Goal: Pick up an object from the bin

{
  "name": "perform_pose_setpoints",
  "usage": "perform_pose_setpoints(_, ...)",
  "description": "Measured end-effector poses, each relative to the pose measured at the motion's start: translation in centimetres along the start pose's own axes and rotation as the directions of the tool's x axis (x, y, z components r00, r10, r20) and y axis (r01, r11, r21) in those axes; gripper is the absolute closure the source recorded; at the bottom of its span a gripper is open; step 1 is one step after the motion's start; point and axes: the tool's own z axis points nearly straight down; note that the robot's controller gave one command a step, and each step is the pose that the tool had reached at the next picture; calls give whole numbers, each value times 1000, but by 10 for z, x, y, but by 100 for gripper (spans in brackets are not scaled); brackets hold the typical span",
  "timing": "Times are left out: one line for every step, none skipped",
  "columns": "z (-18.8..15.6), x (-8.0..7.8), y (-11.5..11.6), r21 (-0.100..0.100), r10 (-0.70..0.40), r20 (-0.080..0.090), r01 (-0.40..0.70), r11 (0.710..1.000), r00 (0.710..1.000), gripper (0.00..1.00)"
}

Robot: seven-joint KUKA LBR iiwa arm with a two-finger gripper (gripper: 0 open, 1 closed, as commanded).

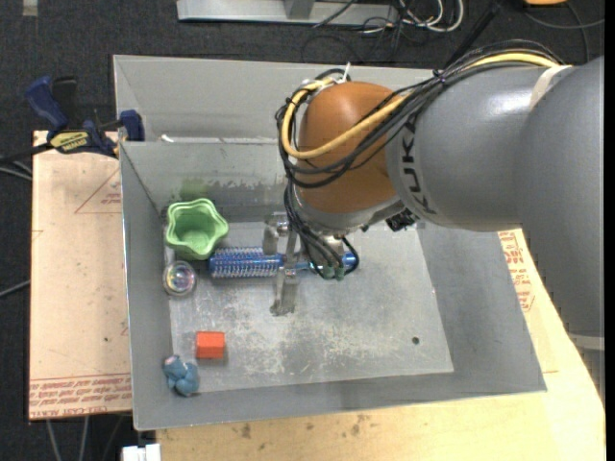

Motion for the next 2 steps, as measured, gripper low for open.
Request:
perform_pose_setpoints(91, -45, -1, -2, 129, 7, -128, 992, 992, 0)
perform_pose_setpoints(91, -45, -1, -4, 129, 8, -129, 992, 992, 0)
